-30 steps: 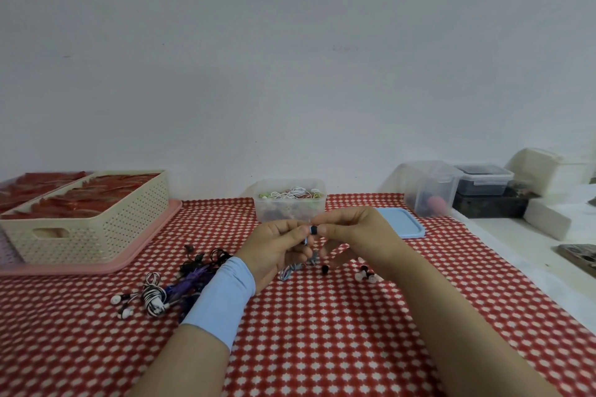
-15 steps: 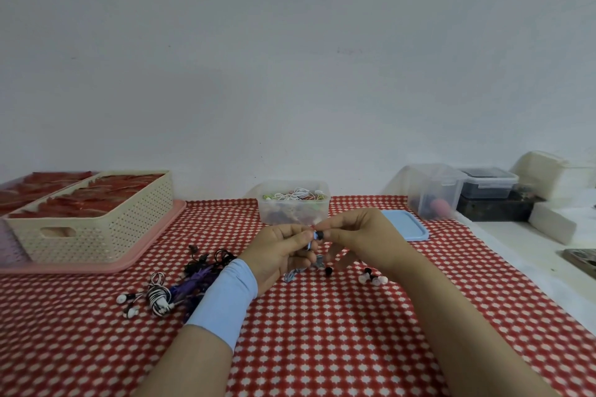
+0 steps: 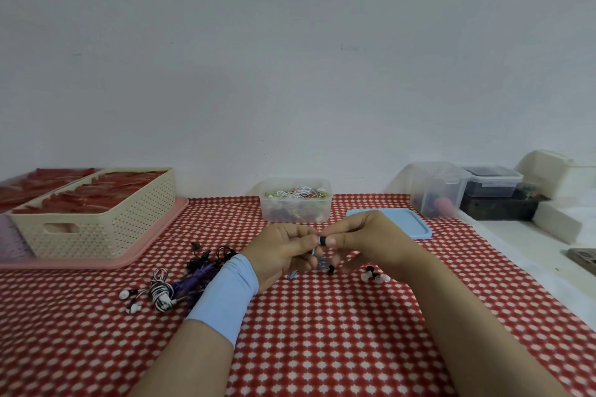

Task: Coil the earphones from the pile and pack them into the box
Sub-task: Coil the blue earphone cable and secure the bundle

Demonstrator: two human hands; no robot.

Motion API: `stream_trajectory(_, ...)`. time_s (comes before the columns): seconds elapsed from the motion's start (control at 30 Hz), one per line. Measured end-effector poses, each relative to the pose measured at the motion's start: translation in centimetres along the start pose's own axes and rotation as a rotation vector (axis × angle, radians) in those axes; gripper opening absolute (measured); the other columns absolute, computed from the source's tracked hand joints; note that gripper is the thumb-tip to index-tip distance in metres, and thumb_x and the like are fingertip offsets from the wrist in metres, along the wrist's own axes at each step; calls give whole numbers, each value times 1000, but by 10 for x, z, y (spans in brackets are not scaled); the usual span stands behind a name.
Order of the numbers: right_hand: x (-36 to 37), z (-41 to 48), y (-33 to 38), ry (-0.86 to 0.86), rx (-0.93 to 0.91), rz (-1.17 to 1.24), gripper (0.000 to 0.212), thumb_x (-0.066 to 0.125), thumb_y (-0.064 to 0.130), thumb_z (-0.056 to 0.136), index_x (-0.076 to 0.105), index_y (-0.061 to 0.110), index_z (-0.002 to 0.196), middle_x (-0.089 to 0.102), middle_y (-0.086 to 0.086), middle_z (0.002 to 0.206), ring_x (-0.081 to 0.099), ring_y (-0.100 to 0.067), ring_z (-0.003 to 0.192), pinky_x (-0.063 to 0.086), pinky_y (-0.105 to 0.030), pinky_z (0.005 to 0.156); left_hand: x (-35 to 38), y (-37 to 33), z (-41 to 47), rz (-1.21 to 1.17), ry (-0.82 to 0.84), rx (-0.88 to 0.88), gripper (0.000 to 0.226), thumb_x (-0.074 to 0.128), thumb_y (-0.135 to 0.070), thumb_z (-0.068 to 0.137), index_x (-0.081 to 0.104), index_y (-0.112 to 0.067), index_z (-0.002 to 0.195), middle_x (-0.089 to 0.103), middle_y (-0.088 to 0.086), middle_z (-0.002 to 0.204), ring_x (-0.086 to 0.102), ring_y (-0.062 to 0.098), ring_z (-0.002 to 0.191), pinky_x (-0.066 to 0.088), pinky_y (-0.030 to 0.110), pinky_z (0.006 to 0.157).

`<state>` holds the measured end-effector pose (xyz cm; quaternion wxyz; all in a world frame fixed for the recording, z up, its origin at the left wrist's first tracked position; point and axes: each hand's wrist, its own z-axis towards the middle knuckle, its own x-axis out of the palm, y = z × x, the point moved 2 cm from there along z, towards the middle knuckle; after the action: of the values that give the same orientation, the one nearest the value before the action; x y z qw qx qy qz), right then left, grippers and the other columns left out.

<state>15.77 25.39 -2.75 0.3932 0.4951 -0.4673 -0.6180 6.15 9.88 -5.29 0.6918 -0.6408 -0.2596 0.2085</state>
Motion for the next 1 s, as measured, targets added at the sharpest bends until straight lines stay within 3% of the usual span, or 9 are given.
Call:
stream_trajectory(0.3, 1, 2, -4, 19, 136, 107, 11, 74, 10, 88, 79, 11, 98, 76, -9, 85, 69, -17, 67, 60, -33, 62, 3, -1, 3, 41, -51, 44, 10, 60, 1, 92, 69, -1, 93, 70, 8, 70, 64, 13, 55, 55, 21, 54)
stream_trajectory(0.43, 8, 3, 0, -107, 14, 125, 9, 72, 3, 89, 76, 8, 95, 74, -11, 74, 70, -18, 60, 61, -35, 57, 2, -2, 5, 34, -122, 46, 11, 59, -6, 95, 70, -2, 97, 69, 5, 71, 60, 12, 52, 51, 20, 49)
stream_trajectory(0.63, 13, 3, 7, -153, -162, -140, 22, 72, 2, 88, 80, 22, 86, 78, 0, 78, 76, -16, 75, 62, -30, 65, -7, 2, 8, 125, -209, 2, 18, 62, -18, 96, 74, -6, 92, 57, 7, 60, 37, 9, 39, 29, 18, 37)
stream_trajectory(0.77, 11, 4, 6, -177, -202, -183, 19, 75, 3, 86, 80, 22, 84, 77, 3, 73, 72, -8, 65, 58, -22, 61, -4, -1, 5, 120, -189, 5, 15, 61, -15, 96, 71, -4, 94, 65, -5, 58, 38, 5, 37, 30, 15, 36)
stream_trajectory(0.87, 11, 5, 5, -189, -203, -165, 18, 76, 4, 86, 80, 21, 82, 77, 1, 72, 70, -10, 62, 57, -23, 58, -4, -2, 5, 133, -202, 66, 10, 64, -11, 93, 71, -3, 92, 68, 0, 64, 41, 5, 39, 33, 16, 38)
stream_trajectory(1.0, 15, 8, -2, -165, -114, -1, 9, 72, 8, 90, 78, 7, 83, 76, -6, 77, 62, -13, 61, 56, -30, 52, -5, -4, 6, 256, -257, 172, 7, 69, -9, 90, 72, -3, 92, 60, 4, 53, 46, 8, 41, 41, 20, 44)
